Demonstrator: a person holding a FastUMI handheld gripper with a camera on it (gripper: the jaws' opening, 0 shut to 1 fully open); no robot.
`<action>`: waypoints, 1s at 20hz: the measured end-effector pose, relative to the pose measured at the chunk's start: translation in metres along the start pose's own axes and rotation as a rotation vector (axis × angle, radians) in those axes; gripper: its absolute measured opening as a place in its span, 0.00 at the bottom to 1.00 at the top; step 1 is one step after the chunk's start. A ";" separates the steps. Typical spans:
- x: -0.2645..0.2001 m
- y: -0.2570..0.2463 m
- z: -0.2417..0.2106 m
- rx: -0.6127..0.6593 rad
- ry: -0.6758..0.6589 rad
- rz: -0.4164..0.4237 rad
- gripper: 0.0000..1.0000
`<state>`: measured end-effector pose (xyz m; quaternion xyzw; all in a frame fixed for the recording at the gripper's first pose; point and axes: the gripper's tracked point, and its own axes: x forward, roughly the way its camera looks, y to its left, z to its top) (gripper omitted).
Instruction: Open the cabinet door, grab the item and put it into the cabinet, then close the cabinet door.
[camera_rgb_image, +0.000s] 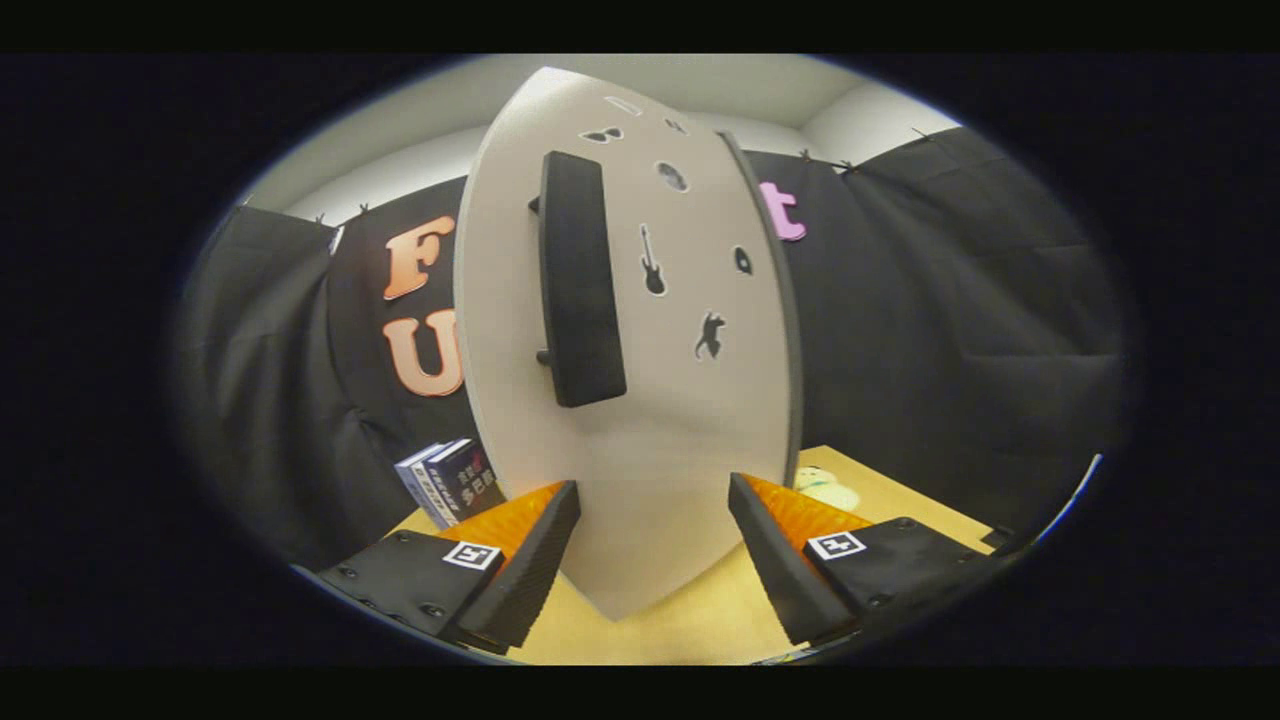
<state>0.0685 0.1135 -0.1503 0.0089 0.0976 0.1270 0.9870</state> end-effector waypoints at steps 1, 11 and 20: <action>0.017 0.016 -0.001 -0.005 0.006 0.023 0.96; 0.123 0.056 0.009 -0.014 0.021 0.037 0.95; 0.072 0.040 0.016 0.041 0.024 -0.074 0.98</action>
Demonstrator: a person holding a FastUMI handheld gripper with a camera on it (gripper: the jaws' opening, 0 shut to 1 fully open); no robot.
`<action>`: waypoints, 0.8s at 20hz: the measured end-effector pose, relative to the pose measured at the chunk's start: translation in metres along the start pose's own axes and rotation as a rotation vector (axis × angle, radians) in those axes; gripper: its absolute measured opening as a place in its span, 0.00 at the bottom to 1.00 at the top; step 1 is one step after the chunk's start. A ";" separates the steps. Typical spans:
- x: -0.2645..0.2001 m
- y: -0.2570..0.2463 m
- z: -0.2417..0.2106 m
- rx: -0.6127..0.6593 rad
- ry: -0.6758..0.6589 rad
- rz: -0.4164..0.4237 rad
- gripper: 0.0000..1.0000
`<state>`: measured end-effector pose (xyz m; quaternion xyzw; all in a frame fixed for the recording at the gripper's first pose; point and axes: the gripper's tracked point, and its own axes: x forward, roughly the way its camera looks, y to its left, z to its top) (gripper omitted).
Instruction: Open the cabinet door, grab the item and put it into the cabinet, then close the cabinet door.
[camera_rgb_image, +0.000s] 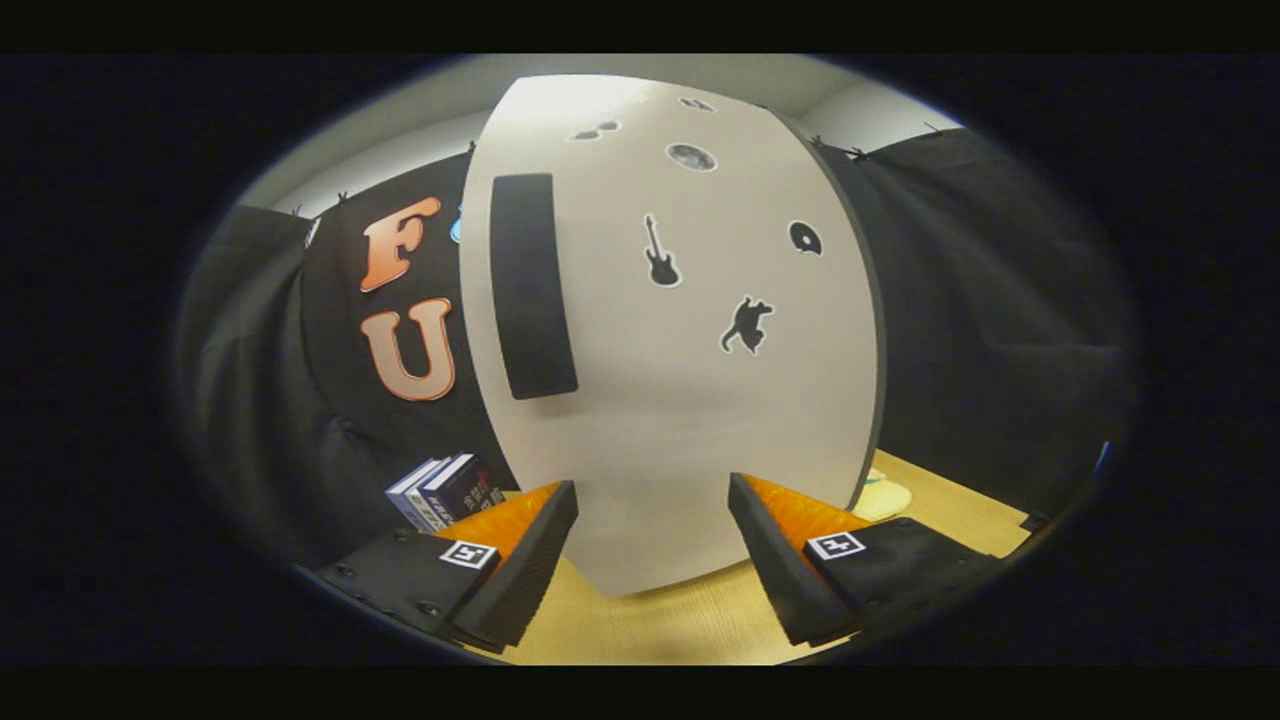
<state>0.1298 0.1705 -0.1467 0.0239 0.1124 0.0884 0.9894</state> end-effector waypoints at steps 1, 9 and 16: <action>-0.011 -0.007 0.006 -0.007 0.002 -0.013 0.97; -0.087 -0.032 0.057 -0.005 -0.041 -0.059 0.98; -0.121 -0.046 0.073 -0.036 -0.078 -0.088 0.98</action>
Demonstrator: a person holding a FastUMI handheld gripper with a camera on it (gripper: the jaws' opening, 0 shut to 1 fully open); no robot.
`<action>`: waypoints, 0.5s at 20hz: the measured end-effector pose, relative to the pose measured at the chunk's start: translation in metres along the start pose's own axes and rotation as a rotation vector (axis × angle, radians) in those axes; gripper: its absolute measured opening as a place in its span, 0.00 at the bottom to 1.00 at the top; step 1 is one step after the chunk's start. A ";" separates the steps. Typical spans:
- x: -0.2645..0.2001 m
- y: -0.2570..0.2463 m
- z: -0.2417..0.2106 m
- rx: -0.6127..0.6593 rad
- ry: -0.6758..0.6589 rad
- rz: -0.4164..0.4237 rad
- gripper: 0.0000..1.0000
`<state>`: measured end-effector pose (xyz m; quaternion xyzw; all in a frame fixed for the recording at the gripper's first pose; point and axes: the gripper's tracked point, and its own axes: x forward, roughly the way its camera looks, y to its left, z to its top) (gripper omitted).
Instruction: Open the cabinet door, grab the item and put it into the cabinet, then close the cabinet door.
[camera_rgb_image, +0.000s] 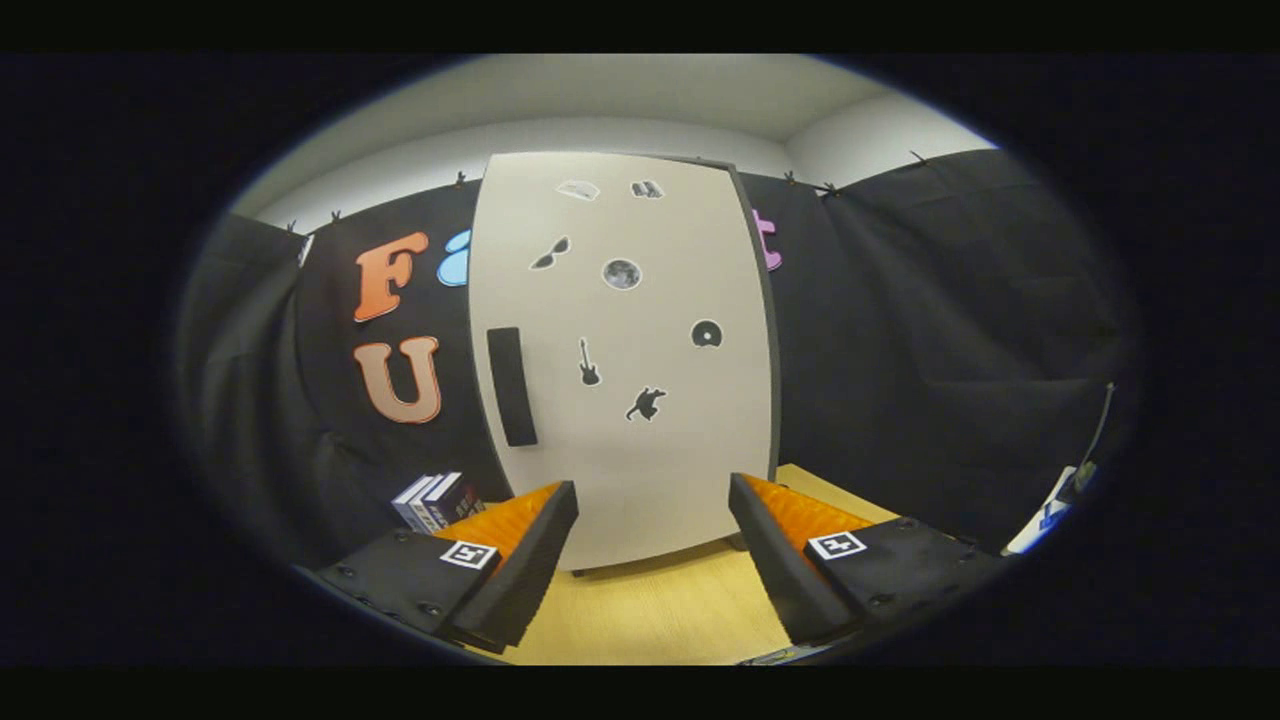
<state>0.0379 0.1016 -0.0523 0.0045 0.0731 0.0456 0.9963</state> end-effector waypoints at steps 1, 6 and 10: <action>-0.003 -0.002 0.000 0.000 -0.002 -0.001 0.98; -0.013 -0.009 0.001 0.003 -0.009 -0.017 0.98; -0.017 -0.010 -0.002 -0.001 -0.010 -0.020 0.98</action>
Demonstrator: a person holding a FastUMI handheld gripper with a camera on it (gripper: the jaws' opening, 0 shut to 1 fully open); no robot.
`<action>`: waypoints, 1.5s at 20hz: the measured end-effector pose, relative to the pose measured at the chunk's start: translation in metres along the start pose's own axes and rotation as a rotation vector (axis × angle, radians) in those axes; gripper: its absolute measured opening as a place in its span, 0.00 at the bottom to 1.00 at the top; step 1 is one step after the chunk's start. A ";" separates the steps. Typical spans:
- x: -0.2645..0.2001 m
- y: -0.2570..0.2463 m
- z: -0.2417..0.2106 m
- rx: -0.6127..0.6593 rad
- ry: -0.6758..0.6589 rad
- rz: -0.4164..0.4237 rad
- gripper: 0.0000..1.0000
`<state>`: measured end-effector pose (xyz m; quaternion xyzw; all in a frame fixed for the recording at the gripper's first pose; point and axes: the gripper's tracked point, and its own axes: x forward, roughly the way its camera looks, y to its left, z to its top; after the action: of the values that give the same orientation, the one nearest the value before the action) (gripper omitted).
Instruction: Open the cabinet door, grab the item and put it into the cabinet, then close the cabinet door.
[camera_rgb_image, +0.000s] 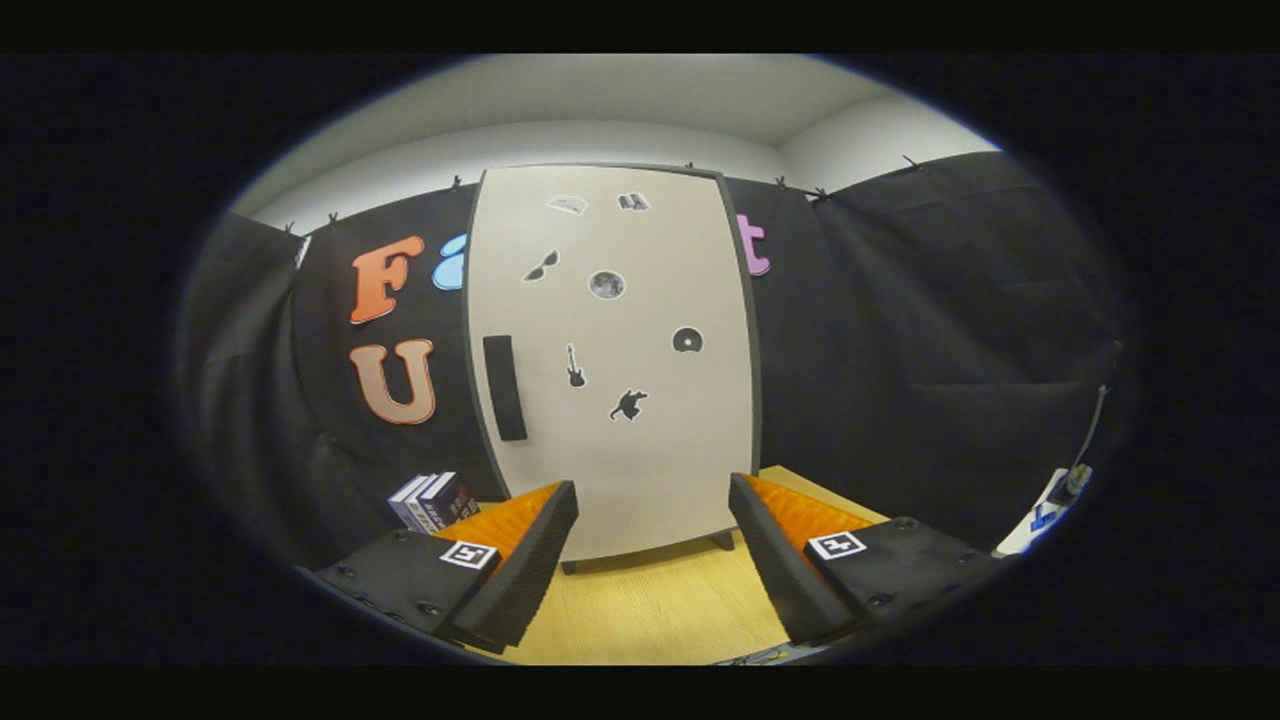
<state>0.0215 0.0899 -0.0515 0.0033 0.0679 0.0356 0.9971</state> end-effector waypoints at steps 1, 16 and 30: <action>0.000 0.000 -0.001 -0.001 0.002 0.001 0.98; -0.008 -0.003 -0.007 0.001 0.004 0.000 0.98; -0.020 -0.011 0.005 0.007 -0.023 -0.023 0.98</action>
<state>0.0033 0.0770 -0.0435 0.0067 0.0565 0.0240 0.9981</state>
